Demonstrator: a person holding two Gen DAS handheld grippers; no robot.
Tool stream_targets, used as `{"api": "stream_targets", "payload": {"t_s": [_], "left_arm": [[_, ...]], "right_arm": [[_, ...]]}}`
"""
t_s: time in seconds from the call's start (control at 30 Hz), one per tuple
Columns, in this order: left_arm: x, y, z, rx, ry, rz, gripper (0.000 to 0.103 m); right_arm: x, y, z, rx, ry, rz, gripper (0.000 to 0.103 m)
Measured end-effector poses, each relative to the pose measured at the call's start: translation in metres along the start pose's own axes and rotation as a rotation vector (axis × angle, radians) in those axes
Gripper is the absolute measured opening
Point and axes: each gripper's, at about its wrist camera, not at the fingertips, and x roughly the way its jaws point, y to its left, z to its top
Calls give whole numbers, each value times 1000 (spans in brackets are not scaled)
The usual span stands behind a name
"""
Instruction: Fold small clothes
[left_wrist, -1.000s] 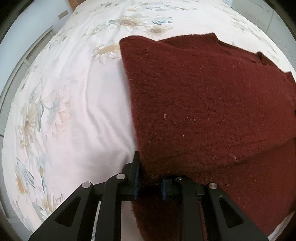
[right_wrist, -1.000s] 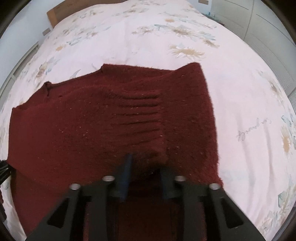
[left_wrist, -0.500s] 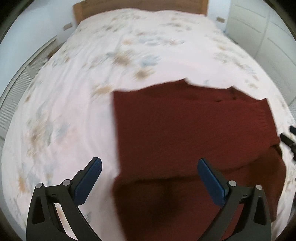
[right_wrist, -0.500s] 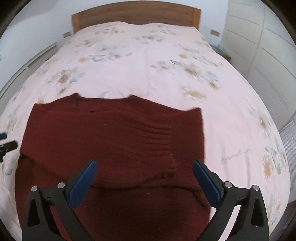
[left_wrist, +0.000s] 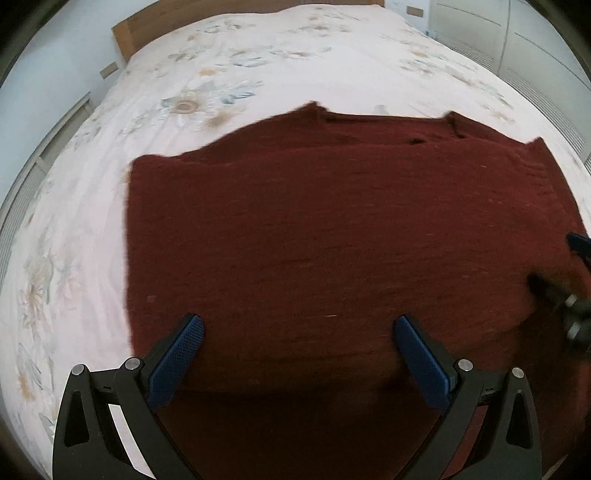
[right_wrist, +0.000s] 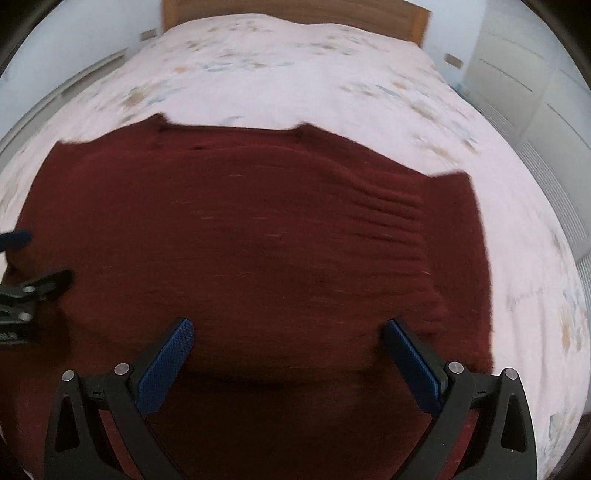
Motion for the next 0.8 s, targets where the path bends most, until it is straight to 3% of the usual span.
{"api": "stream_targets", "payload": {"t_s": [0.07,0.13,0.37,0.6,0.8], "left_arm": [[5,19,-3,-41,5,8,102],[8,33,-5,-81,12,-29,102],[17,45,-1,-90,32,-79,102],[-14,63,0,-70,48,-101,102],[-51,83,-43,-100,65,-108,102]], "right_arm": [[3,-17,-1,42,10,11,103],[5,-29,-3,62,11,33,103],[5,-42,-5,93,34,58,103],[-55,-47,-14,83,-32,58,103],[-98,-70,-70,169,-29,123,103]]}}
